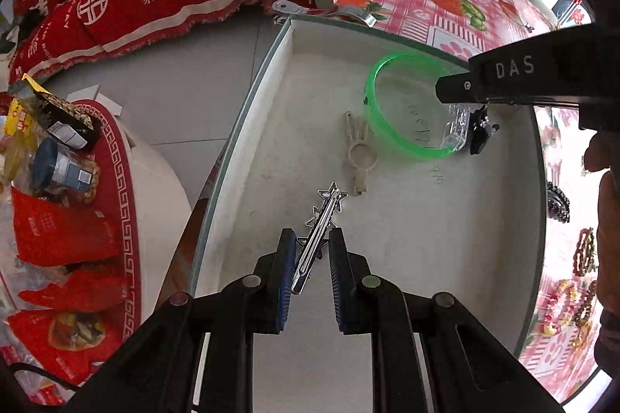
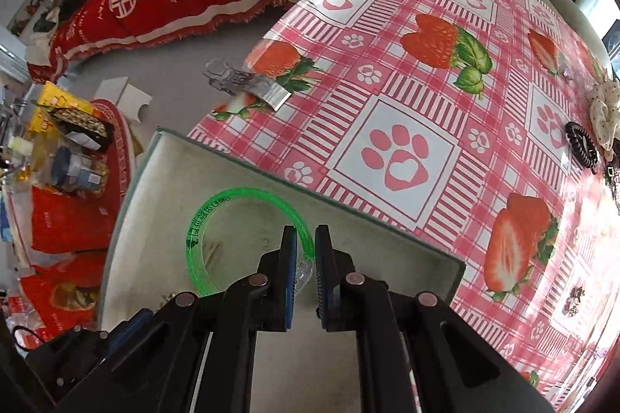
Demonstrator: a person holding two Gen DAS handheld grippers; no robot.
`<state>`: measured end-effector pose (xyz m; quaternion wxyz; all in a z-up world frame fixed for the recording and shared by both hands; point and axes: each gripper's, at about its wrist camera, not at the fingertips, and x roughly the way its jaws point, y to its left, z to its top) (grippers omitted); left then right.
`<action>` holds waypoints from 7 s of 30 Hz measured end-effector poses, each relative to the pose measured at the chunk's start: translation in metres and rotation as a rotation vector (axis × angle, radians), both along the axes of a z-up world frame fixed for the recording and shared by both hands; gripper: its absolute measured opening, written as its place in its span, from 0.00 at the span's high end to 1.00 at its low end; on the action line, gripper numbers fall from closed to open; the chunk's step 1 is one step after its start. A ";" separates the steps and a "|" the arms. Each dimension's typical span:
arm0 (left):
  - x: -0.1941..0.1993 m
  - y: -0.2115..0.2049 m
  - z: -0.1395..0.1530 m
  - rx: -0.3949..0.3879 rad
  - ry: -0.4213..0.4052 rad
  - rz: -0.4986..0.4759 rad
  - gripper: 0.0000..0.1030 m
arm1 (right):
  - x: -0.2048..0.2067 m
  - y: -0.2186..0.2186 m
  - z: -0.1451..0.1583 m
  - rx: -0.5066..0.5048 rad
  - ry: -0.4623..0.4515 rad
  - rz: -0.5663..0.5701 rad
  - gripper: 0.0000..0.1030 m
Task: Organize jewelry
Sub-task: 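Carry the barrette and bangle into the white tray while both tools release them, then move both tools back over the remaining jewelry on the tablecloth, then grasp the pink-yellow beaded bracelet with the left tool while the right tool grasps the yellow hair tie, then carry the bracelet and hair tie into the white tray while both tools open to release them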
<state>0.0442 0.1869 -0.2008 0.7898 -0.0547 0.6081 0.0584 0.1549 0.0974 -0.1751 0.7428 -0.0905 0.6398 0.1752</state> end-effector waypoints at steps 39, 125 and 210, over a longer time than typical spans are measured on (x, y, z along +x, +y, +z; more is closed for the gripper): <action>0.000 -0.025 0.034 0.100 -0.062 -0.098 0.08 | -0.015 -0.040 0.046 0.152 -0.004 -0.095 0.54; -0.055 -0.311 0.003 0.018 0.123 -0.747 0.85 | -0.230 -0.309 0.009 -0.194 0.089 -0.529 0.84; -0.001 -0.025 0.016 -0.094 0.010 -0.128 0.85 | -0.059 -0.043 0.020 0.050 0.084 0.054 0.94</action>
